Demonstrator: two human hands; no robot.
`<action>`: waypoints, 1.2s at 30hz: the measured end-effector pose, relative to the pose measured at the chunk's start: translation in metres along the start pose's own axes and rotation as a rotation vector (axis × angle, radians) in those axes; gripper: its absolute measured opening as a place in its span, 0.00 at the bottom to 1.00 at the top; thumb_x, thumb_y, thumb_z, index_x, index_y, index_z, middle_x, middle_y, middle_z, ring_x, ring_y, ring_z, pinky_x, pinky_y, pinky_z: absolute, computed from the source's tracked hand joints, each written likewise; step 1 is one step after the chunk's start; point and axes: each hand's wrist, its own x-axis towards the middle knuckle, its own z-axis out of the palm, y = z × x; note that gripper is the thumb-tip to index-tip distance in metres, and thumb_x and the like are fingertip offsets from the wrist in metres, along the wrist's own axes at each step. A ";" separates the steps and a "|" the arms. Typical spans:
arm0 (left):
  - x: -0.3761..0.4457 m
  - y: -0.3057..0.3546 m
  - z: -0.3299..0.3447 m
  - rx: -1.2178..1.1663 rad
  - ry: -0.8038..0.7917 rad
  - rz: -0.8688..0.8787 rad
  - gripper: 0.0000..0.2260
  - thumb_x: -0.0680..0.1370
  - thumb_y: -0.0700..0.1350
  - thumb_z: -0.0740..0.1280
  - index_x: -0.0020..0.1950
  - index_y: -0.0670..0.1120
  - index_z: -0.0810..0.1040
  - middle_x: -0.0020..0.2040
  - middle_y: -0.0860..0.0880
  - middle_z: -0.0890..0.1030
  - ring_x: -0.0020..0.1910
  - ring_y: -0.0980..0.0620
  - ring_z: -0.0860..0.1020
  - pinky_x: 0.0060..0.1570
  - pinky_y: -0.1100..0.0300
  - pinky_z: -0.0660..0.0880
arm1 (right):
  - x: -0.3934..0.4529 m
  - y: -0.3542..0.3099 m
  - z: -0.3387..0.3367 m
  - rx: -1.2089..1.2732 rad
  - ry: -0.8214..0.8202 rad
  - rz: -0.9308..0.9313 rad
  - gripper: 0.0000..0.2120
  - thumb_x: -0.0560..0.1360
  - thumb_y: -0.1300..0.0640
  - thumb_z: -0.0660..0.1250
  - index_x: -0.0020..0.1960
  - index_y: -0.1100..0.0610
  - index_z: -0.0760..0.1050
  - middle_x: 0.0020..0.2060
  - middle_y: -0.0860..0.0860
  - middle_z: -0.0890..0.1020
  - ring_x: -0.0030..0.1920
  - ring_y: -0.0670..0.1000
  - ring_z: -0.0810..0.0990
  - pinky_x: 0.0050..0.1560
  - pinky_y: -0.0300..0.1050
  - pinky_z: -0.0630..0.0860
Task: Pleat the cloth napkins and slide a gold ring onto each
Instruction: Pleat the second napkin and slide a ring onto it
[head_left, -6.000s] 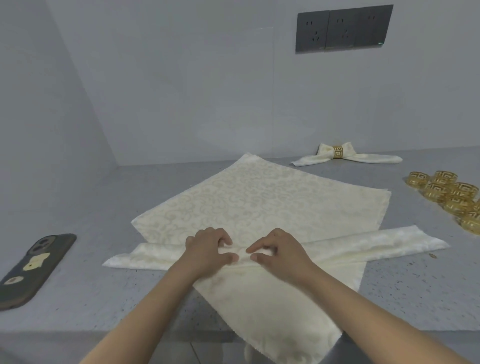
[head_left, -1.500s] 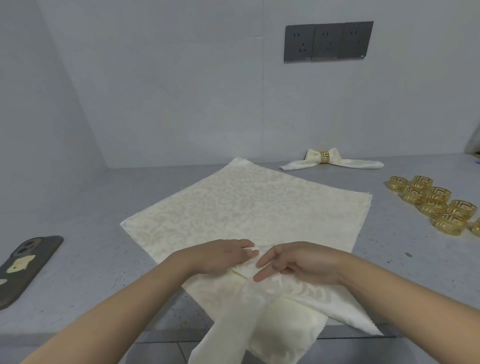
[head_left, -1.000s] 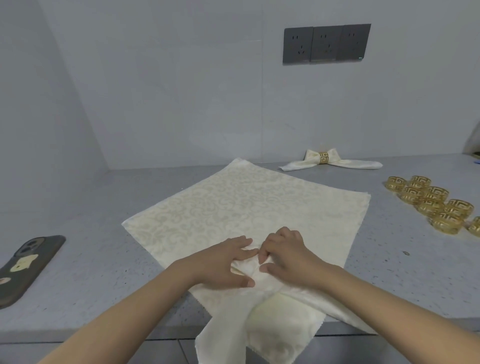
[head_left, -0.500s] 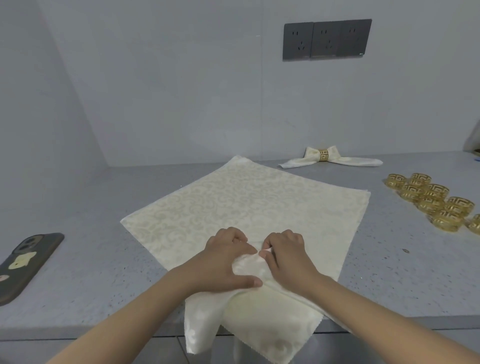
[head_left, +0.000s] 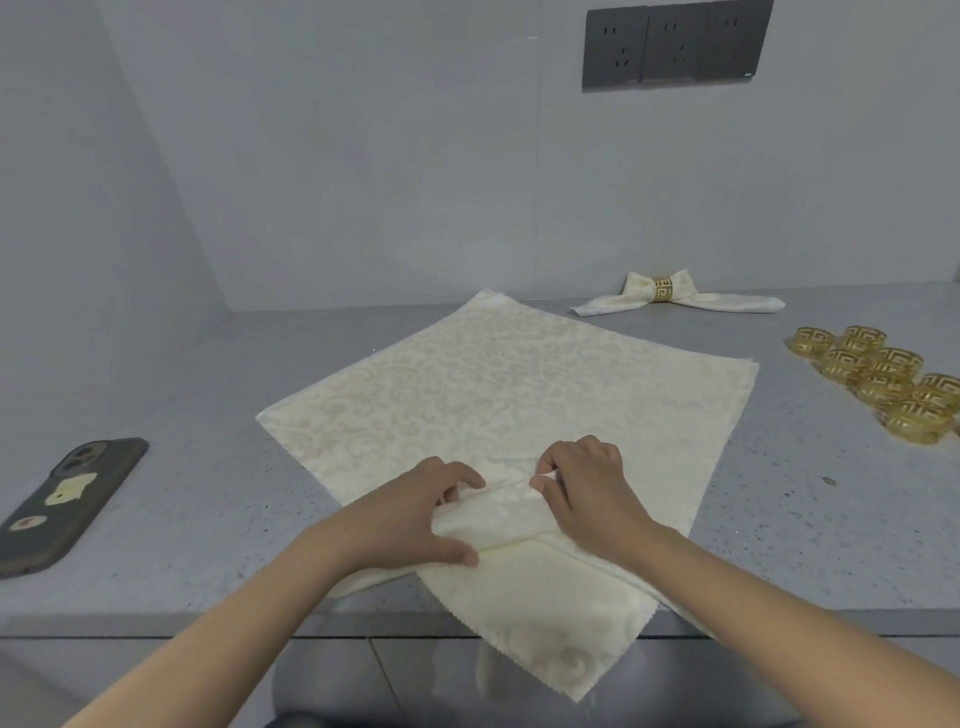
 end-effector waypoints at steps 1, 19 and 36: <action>-0.003 -0.001 0.000 -0.019 0.016 -0.020 0.26 0.67 0.59 0.74 0.61 0.65 0.66 0.52 0.61 0.70 0.50 0.63 0.71 0.51 0.67 0.70 | 0.000 0.000 0.000 0.001 -0.002 0.001 0.05 0.80 0.52 0.58 0.45 0.49 0.66 0.35 0.37 0.65 0.49 0.48 0.66 0.57 0.43 0.58; -0.006 -0.010 0.017 0.214 0.371 0.024 0.14 0.79 0.59 0.57 0.54 0.53 0.75 0.41 0.60 0.72 0.41 0.60 0.70 0.41 0.65 0.63 | -0.001 0.000 0.002 0.000 0.010 0.004 0.05 0.79 0.53 0.59 0.44 0.50 0.68 0.34 0.37 0.67 0.47 0.48 0.66 0.55 0.41 0.57; 0.033 0.006 0.035 0.157 0.520 0.171 0.19 0.78 0.51 0.54 0.61 0.46 0.76 0.61 0.49 0.75 0.62 0.49 0.71 0.62 0.58 0.64 | 0.002 0.010 0.007 0.085 0.047 0.045 0.08 0.79 0.59 0.56 0.52 0.52 0.73 0.47 0.44 0.75 0.50 0.48 0.67 0.52 0.41 0.56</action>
